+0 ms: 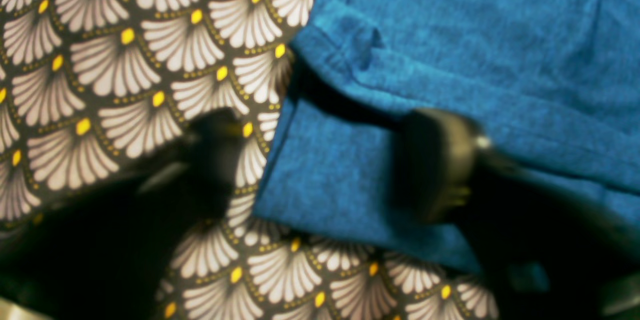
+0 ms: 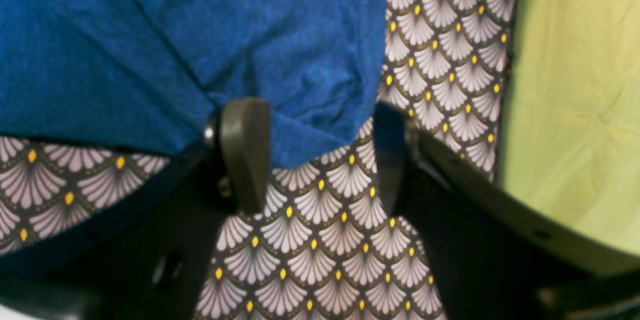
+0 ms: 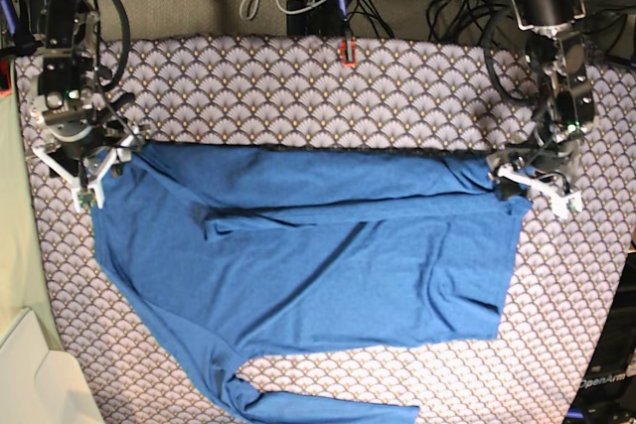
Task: Fold the T-shirt properly
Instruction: 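Slide both grippers outward along the folded edge toward the shirt's sides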
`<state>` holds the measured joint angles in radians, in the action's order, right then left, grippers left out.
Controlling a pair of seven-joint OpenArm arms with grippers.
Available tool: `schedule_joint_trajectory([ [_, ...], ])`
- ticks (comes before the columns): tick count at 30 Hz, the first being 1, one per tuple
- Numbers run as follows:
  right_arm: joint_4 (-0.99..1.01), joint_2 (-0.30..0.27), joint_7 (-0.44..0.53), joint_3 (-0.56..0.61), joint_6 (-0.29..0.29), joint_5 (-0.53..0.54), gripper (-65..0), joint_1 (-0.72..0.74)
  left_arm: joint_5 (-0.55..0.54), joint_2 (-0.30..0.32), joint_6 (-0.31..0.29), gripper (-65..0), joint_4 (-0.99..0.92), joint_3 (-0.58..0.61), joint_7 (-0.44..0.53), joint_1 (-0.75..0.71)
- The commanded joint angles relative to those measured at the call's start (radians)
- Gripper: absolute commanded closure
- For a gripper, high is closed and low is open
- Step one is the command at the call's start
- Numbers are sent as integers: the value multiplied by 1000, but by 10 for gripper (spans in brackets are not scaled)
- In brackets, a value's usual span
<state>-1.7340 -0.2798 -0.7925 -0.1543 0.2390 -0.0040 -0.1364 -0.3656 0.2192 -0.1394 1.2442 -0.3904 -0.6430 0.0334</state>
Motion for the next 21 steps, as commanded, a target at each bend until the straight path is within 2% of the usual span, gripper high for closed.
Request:
schedule_joint_trajectory([
  [1, -14, -12, 18, -11, -2, -3, -337, 13, -17, -5, -12, -322, -7, 5, -71, -7],
  [3, -8, -14, 20, -12, -2, -3, -337, 22, -13, -5, -10, -149, -7, 1, -71, -3],
  [5, 25, -14, 20, -12, -2, -3, -337, 44, -10, -5, -10, -8, -7, 1, -74, 9],
  [7, 76, -14, 20, -14, -2, -3, -337, 71, -10, -5, -10, -2, -14, 1, -77, 10],
  [9, 124, -14, 20, -26, -2, -3, -337, 91, -10, -5, -10, -36, -30, 1, -79, 16],
  [13, 180, -14, 20, -41, -2, -3, -337, 125, -10, -1, -10, 0, -39, 0, -79, 15],
  [21, 256, -14, 22, -52, -2, -3, -337, 148, -10, 4, -10, -3, -33, 0, -79, 15],
])
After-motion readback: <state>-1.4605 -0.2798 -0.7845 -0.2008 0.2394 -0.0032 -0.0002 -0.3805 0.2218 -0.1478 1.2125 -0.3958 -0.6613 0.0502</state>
